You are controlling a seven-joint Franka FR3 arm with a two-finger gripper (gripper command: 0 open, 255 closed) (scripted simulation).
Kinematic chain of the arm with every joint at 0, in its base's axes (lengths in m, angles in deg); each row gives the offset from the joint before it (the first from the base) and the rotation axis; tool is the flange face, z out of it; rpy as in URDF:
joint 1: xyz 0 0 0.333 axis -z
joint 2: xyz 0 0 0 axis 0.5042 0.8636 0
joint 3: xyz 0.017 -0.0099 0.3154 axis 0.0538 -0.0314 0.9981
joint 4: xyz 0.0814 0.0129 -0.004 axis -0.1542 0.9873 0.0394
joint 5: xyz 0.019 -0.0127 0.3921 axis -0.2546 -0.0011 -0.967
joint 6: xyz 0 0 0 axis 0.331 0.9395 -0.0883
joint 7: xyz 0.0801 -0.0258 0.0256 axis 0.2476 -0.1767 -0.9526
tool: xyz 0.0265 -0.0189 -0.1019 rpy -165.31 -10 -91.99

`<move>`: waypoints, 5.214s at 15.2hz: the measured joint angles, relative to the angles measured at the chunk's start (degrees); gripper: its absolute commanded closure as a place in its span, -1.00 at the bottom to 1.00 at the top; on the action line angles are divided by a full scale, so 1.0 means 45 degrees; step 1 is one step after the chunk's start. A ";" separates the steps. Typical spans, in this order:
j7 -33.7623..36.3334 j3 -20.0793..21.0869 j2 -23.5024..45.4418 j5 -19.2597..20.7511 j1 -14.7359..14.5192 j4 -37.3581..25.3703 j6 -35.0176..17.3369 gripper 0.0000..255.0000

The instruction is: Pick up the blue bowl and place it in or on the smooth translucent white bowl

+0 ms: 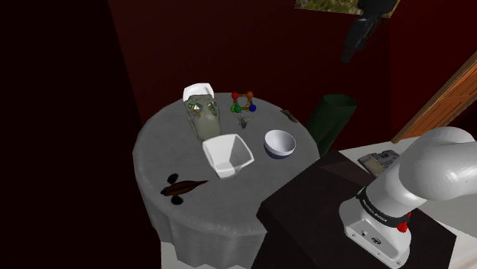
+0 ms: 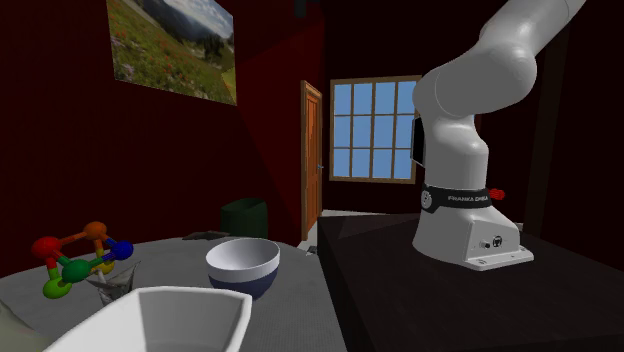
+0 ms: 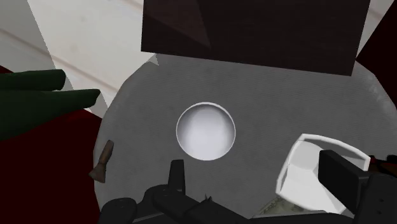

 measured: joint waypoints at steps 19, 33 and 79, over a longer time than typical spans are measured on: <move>0.1204 0.0143 0.2644 -0.0045 0.0031 0.5469 -0.8131 -1.00; 0.3574 0.0591 0.9944 0.2151 0.0933 0.5612 -1.5573 -1.00; 0.3955 0.0854 1.1084 0.2608 0.1331 0.4949 -1.6085 1.00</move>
